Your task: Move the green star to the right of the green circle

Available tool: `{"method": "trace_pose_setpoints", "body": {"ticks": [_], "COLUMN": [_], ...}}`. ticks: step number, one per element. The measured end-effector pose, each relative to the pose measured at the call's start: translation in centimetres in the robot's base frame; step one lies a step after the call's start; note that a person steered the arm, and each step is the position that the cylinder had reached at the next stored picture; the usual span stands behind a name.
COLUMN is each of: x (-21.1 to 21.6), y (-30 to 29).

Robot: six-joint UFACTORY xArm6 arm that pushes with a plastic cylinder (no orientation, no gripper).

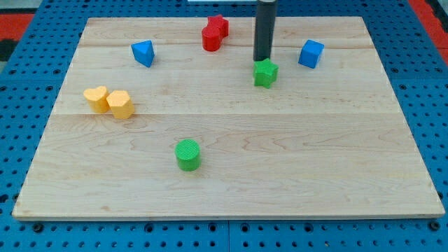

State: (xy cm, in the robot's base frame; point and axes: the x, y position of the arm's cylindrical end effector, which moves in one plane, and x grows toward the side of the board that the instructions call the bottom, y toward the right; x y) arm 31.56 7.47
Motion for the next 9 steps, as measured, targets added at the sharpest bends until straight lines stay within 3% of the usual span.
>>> {"method": "trace_pose_setpoints", "body": {"ticks": [1, 4, 5, 6, 7, 9], "x": [4.4, 5.8, 9.3, 12.4, 10.8, 9.1], "y": [-2.0, -1.2, -1.2, -5.1, 2.9, 6.4]}}
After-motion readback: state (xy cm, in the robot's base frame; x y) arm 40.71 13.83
